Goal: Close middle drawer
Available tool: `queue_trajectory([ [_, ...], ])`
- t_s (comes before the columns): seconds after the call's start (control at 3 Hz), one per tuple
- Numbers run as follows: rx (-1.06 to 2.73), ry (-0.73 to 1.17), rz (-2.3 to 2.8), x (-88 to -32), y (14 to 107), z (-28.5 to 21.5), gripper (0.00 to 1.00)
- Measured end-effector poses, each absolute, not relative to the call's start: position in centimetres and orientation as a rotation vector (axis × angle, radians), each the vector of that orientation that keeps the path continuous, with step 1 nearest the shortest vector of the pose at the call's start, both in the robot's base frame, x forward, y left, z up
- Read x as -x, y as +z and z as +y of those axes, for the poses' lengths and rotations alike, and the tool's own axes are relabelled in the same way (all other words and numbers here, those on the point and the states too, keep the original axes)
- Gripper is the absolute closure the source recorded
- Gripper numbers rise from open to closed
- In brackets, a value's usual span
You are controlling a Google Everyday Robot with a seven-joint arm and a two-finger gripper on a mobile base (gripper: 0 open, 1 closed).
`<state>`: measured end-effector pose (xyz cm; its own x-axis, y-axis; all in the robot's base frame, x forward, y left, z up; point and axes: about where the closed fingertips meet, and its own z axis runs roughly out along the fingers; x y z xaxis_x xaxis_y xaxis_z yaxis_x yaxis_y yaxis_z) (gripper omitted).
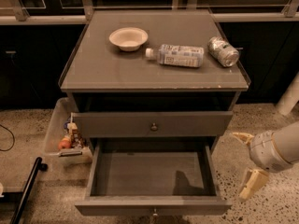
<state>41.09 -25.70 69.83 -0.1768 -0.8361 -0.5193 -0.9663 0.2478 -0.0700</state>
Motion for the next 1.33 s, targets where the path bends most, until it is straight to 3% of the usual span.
queue_trajectory([
  [1.0, 1.545, 0.495, 2.020, -40.3, 65.7, -25.2, 0.01],
  [1.33, 1.503, 0.579, 2.007, -40.2, 62.1, -24.8, 0.20],
])
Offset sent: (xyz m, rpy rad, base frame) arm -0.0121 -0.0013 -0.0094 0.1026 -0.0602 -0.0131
